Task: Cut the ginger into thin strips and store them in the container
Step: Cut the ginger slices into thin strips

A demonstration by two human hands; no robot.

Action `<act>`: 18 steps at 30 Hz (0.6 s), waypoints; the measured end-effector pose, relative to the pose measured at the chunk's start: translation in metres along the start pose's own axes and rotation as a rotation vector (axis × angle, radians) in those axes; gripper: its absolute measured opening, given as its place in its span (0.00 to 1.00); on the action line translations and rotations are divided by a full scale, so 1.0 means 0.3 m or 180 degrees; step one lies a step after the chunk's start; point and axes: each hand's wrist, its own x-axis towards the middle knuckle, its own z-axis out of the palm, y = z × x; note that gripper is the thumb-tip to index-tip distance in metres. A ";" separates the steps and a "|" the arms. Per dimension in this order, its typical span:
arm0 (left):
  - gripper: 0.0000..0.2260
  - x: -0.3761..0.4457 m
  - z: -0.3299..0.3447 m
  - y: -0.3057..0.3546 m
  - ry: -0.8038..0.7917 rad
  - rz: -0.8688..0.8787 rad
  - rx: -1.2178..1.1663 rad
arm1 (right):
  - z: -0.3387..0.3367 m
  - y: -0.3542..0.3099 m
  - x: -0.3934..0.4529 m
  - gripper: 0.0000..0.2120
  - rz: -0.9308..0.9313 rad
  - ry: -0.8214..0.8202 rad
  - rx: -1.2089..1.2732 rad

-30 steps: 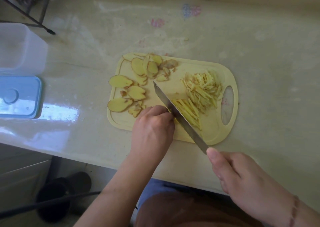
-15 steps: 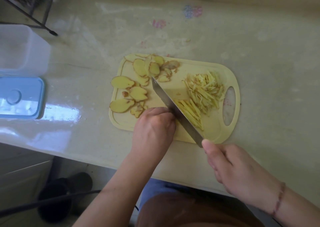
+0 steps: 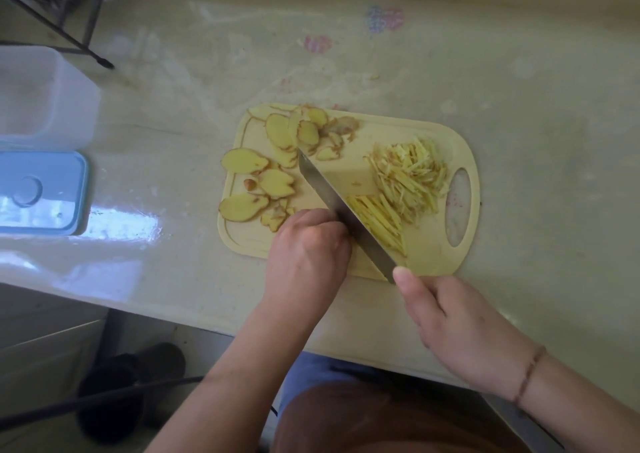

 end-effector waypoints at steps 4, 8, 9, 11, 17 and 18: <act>0.04 -0.004 -0.007 0.004 0.0113 0.0093 -0.0047 | -0.018 -0.001 -0.004 0.32 -0.0001 -0.0070 0.0165; 0.05 -0.008 0.000 -0.002 0.0245 0.0149 -0.0021 | -0.014 0.033 -0.060 0.37 0.0010 -0.0032 0.0152; 0.05 -0.011 0.004 -0.005 0.0268 0.0141 0.0040 | -0.011 0.038 -0.067 0.37 0.0002 -0.0035 0.0132; 0.05 -0.019 0.011 -0.007 0.0309 0.0096 0.0220 | -0.005 0.039 -0.074 0.38 0.0014 -0.0032 0.0099; 0.04 -0.025 0.013 -0.002 0.0440 0.0055 0.0348 | 0.018 0.010 -0.031 0.32 0.0036 0.0086 -0.0057; 0.04 -0.024 0.012 -0.002 0.0437 0.0063 0.0362 | 0.020 -0.001 -0.013 0.31 0.0003 0.0054 -0.0016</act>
